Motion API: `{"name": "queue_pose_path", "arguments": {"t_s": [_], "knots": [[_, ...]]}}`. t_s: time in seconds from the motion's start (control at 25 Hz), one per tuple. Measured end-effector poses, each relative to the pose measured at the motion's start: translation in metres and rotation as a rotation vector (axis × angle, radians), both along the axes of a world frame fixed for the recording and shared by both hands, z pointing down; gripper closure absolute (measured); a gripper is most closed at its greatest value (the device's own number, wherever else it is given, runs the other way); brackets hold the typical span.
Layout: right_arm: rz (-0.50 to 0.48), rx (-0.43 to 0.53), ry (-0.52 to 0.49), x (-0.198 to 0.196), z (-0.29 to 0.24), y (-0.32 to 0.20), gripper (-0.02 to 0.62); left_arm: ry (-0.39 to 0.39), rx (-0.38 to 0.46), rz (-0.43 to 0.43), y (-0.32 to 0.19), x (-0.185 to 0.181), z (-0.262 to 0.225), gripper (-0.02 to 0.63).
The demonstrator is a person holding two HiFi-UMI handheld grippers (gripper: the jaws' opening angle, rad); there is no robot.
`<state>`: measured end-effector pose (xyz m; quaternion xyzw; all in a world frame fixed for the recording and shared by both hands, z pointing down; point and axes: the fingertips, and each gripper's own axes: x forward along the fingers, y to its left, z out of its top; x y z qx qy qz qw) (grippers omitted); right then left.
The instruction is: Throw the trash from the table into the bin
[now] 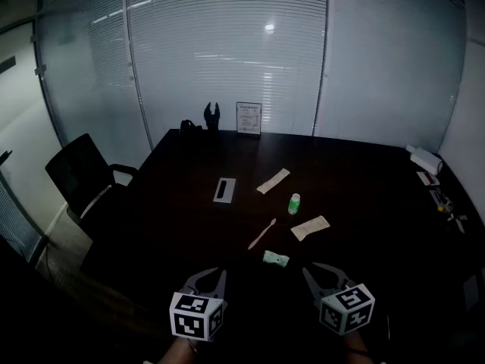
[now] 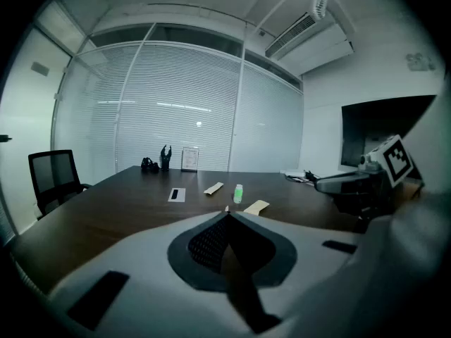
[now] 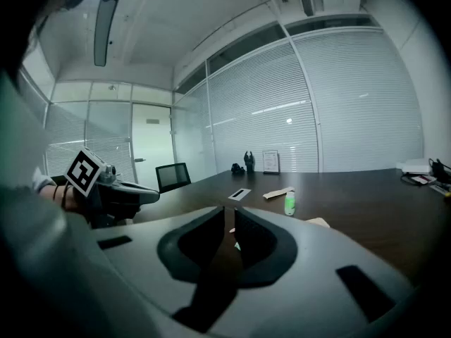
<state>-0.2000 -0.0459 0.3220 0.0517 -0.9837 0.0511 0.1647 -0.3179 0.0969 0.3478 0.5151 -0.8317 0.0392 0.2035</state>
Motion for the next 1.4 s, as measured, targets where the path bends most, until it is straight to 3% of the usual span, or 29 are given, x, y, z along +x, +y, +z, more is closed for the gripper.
{"name": "queue_pose_path", "arguments": {"t_s": [0.24, 0.4, 0.48, 0.6, 0.72, 0.92, 1.04, 1.36, 1.4], "knots": [[-0.144, 0.057, 0.145, -0.040, 0.024, -0.016, 0.462, 0.018, -0.036, -0.040, 0.009, -0.016, 0.015, 0.607], [-0.282, 0.124, 0.325, -0.076, 0.066, -0.028, 0.425, 0.033, -0.053, -0.112, 0.024, -0.032, 0.024, 0.607], [-0.353, 0.147, 0.417, -0.091, 0.091, -0.027, 0.362, 0.046, -0.059, -0.147, 0.032, -0.038, 0.029, 0.607], [-0.458, 0.203, 0.578, -0.109, 0.131, -0.027, 0.316, 0.056, -0.062, -0.194, 0.043, -0.049, 0.036, 0.607], [-0.538, 0.253, 0.713, -0.127, 0.161, -0.029, 0.313, 0.066, -0.068, -0.225, 0.051, -0.059, 0.042, 0.607], [-0.688, 0.237, 0.868, -0.137, 0.203, -0.020, 0.313, 0.085, -0.082, -0.251, 0.062, -0.070, 0.054, 0.607], [-0.686, 0.213, 0.945, -0.139, 0.223, -0.032, 0.313, 0.106, -0.093, -0.251, 0.067, -0.070, 0.063, 0.607], [-0.667, 0.193, 1.012, -0.134, 0.236, -0.040, 0.318, 0.131, -0.121, -0.242, 0.082, -0.061, 0.078, 0.607], [-0.669, 0.200, 1.017, -0.134, 0.236, -0.040, 0.373, 0.131, -0.121, -0.241, 0.083, -0.060, 0.077, 0.607]]}}
